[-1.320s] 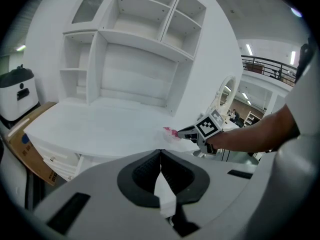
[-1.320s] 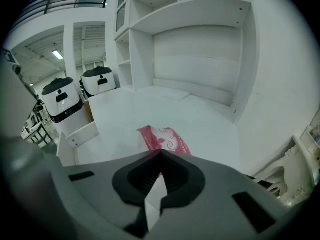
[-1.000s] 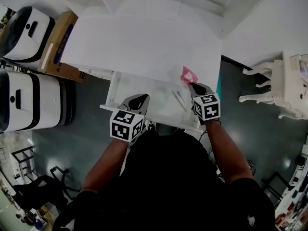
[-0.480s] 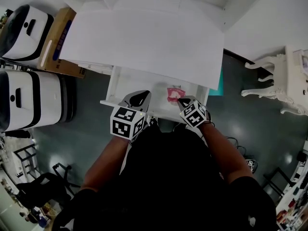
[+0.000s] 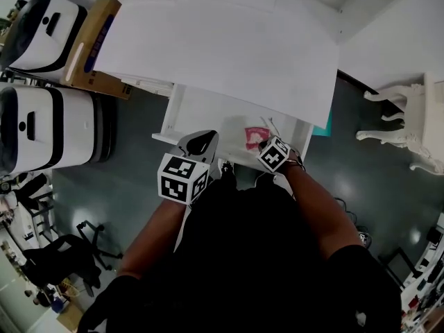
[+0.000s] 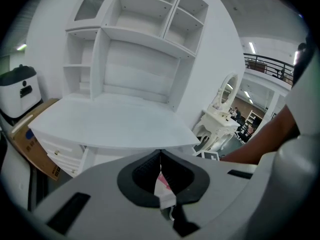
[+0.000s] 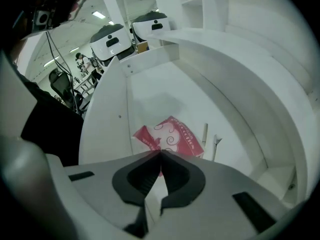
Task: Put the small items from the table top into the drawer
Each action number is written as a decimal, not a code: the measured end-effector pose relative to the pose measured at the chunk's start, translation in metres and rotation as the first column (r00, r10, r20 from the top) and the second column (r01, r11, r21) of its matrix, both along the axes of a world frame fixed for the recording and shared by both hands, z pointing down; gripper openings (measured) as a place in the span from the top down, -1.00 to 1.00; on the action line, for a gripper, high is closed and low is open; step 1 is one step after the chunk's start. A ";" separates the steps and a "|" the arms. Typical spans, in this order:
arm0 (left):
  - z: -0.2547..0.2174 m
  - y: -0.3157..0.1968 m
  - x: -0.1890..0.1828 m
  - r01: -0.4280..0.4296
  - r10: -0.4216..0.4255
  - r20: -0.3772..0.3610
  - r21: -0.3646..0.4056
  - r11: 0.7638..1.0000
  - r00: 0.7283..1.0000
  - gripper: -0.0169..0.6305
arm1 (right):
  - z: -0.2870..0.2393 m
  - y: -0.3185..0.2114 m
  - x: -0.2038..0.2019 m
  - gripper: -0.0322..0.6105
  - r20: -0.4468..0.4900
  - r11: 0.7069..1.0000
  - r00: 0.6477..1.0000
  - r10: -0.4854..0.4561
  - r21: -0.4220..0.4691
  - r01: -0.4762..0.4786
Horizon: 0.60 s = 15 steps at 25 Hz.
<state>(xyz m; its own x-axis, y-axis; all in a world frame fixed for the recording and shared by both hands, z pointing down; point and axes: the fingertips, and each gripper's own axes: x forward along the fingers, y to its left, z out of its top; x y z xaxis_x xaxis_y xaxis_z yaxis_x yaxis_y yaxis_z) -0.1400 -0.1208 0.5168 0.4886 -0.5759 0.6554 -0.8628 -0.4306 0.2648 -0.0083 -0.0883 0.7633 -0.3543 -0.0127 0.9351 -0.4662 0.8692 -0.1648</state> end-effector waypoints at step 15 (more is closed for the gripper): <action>0.015 0.003 -0.003 -0.090 0.089 -0.024 -0.036 0.995 0.996 0.91 | -0.015 -0.003 -0.003 0.73 0.021 0.970 0.975 0.221 -0.111 -0.217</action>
<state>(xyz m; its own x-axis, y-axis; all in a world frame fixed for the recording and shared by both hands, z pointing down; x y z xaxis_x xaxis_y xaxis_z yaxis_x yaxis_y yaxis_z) -0.1425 -0.1177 0.5315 0.5520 -0.5048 0.6637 -0.8148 -0.4957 0.3006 -0.0116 -0.0912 0.7481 -0.3844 0.0065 0.9232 -0.6359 0.7230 -0.2699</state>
